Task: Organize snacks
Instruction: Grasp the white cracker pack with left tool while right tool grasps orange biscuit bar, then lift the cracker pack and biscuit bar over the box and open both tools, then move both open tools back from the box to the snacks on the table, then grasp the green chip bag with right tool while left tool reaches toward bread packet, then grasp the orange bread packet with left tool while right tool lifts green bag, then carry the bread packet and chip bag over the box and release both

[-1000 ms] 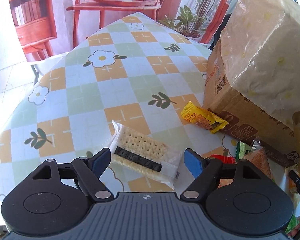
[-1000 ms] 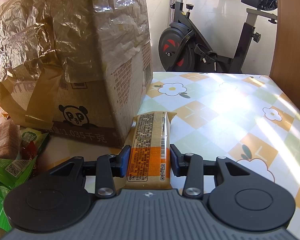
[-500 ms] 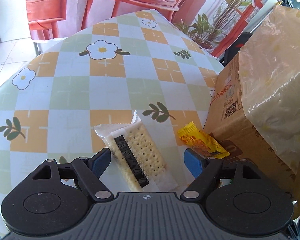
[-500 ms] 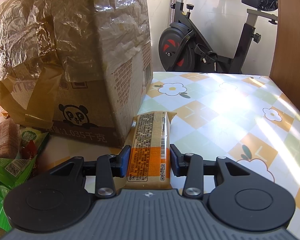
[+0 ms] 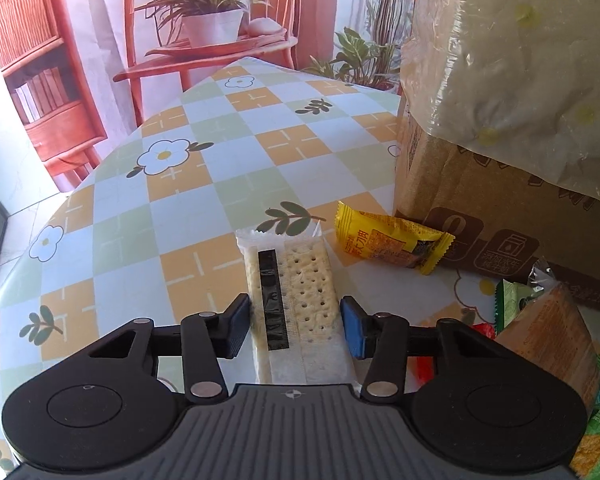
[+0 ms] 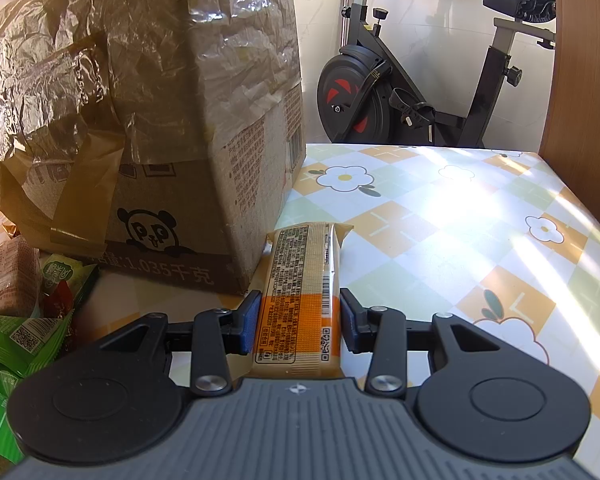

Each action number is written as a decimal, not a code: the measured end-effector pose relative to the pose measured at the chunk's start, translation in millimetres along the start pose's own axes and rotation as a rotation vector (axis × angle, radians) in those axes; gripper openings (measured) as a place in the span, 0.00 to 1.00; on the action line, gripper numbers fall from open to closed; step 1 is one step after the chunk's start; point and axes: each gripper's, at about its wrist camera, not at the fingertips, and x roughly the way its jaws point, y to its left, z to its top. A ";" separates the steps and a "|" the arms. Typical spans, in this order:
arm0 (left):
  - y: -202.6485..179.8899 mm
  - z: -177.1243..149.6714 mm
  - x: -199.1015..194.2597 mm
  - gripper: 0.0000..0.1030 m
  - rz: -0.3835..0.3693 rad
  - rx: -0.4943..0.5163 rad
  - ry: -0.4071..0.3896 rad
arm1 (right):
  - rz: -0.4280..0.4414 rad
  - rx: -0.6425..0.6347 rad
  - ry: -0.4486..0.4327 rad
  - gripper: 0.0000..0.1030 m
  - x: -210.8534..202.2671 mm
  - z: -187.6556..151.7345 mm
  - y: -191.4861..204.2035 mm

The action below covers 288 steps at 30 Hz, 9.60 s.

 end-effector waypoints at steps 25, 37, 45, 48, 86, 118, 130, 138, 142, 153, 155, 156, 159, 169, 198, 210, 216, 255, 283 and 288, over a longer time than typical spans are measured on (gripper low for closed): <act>-2.8 43.6 -106.2 0.47 -0.160 -0.013 -0.307 | -0.040 0.031 -0.198 0.38 -96.2 50.3 -22.9; -19.9 101.9 -158.9 0.25 -0.188 -0.023 -0.474 | 0.039 -0.078 -0.374 0.38 -146.7 151.2 15.1; 3.6 94.6 -133.3 0.34 -0.185 -0.058 -0.380 | 0.089 -0.116 -0.360 0.38 -133.0 155.0 39.4; 19.2 75.7 -118.3 0.55 -0.172 -0.062 -0.308 | 0.087 -0.104 -0.348 0.38 -128.7 148.1 39.5; -15.0 141.1 -149.8 0.48 -0.178 0.088 -0.486 | 0.155 -0.111 -0.312 0.38 -94.1 204.5 68.5; -49.6 146.0 -131.0 0.70 -0.234 0.125 -0.358 | 0.163 -0.168 -0.191 0.58 -87.9 189.2 75.5; 1.4 78.4 -146.8 0.69 -0.174 0.069 -0.335 | 0.211 -0.142 -0.233 0.76 -124.2 137.5 77.8; 15.1 41.2 -138.1 0.69 -0.143 0.057 -0.298 | 0.224 -0.100 -0.191 0.80 -123.7 99.4 79.1; 18.5 28.3 -130.8 0.69 -0.133 0.051 -0.275 | 0.221 -0.103 -0.159 0.81 -117.7 80.3 80.6; 11.1 5.7 -120.8 0.69 -0.136 0.067 -0.232 | 0.215 -0.082 -0.077 0.81 -102.5 45.6 76.1; 9.8 3.3 -119.2 0.69 -0.138 0.068 -0.223 | 0.216 -0.073 -0.070 0.81 -100.8 42.8 75.7; 8.2 1.3 -118.6 0.69 -0.138 0.070 -0.219 | 0.216 -0.069 -0.069 0.81 -100.5 40.9 74.7; 4.4 -4.0 -117.2 0.69 -0.140 0.078 -0.209 | 0.218 -0.066 -0.054 0.81 -98.7 34.4 73.8; -0.6 -12.3 -113.2 0.69 -0.151 0.098 -0.186 | 0.219 -0.065 0.020 0.81 -89.0 15.7 72.0; -8.4 -20.9 -104.6 0.69 -0.209 0.097 -0.157 | 0.197 -0.147 0.194 0.94 -83.4 -2.2 95.1; -8.6 -22.8 -97.6 0.69 -0.214 0.069 -0.140 | 0.170 -0.047 0.093 0.93 -81.5 25.4 79.0; -12.0 -20.5 -96.4 0.69 -0.218 0.077 -0.143 | 0.106 0.036 0.139 0.95 -49.5 33.7 97.6; -87.6 -23.9 -52.3 0.81 -0.387 0.642 -0.106 | 0.168 0.033 0.154 0.78 -50.9 19.2 56.7; -23.1 -6.3 -111.2 0.72 -0.319 0.280 -0.232 | 0.149 0.016 0.010 0.78 -106.1 22.1 56.1; -17.3 16.7 -148.2 0.72 -0.318 0.207 -0.353 | 0.133 0.013 -0.086 0.78 -139.0 46.8 48.9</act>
